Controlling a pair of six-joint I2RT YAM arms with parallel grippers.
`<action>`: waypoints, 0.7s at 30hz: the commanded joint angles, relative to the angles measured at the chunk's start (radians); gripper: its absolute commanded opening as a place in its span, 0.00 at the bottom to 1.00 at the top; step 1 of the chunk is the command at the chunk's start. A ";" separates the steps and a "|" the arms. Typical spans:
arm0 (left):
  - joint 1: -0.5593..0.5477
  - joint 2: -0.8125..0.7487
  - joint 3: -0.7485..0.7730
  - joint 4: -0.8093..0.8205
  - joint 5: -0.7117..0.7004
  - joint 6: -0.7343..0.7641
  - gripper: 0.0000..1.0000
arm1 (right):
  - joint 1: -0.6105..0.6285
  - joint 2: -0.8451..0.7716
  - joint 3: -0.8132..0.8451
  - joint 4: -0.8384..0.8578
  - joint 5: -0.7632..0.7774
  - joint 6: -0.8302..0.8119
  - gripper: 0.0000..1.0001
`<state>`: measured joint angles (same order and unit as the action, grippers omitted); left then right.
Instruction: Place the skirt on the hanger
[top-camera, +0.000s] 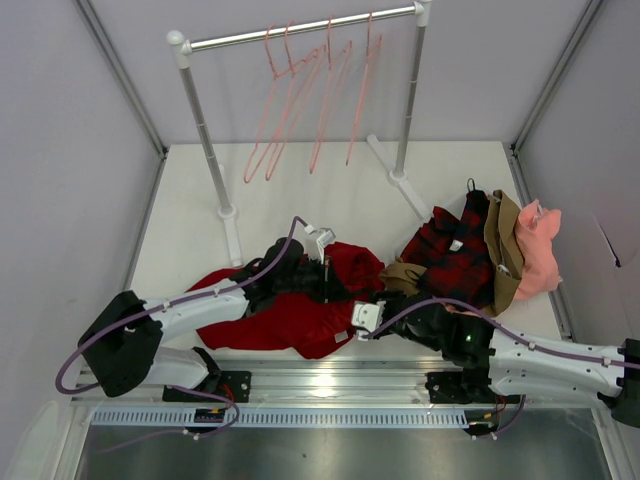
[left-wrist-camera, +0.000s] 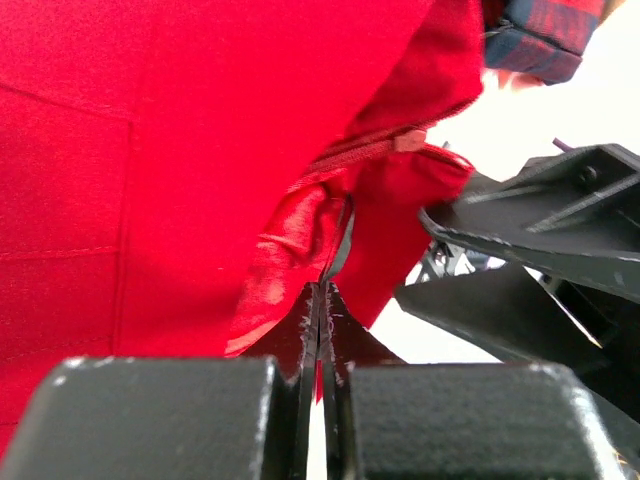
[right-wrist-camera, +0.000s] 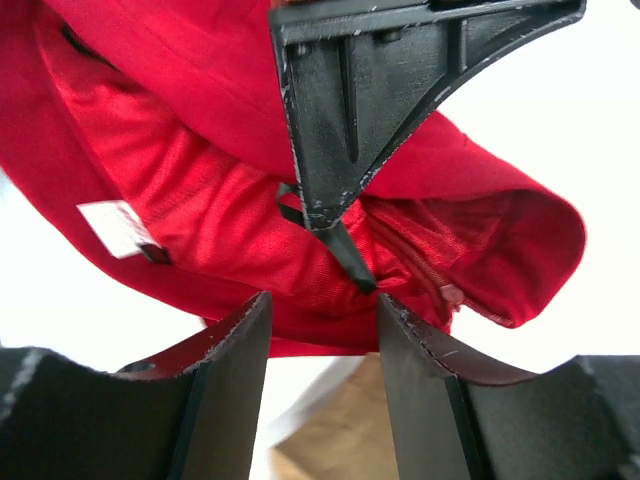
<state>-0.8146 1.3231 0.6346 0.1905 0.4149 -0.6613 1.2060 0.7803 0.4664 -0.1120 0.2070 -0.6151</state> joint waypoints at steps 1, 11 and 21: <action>0.009 -0.045 0.053 -0.005 0.041 0.025 0.00 | -0.008 -0.016 -0.031 0.104 0.000 -0.192 0.51; 0.009 -0.041 0.043 0.027 0.094 -0.020 0.00 | -0.028 0.068 -0.049 0.276 -0.018 -0.351 0.48; 0.009 -0.062 0.047 0.010 0.094 -0.024 0.00 | -0.079 0.076 -0.066 0.299 -0.067 -0.334 0.33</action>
<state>-0.8146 1.3029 0.6586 0.1802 0.4797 -0.6731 1.1347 0.8509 0.4057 0.1272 0.1650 -0.9371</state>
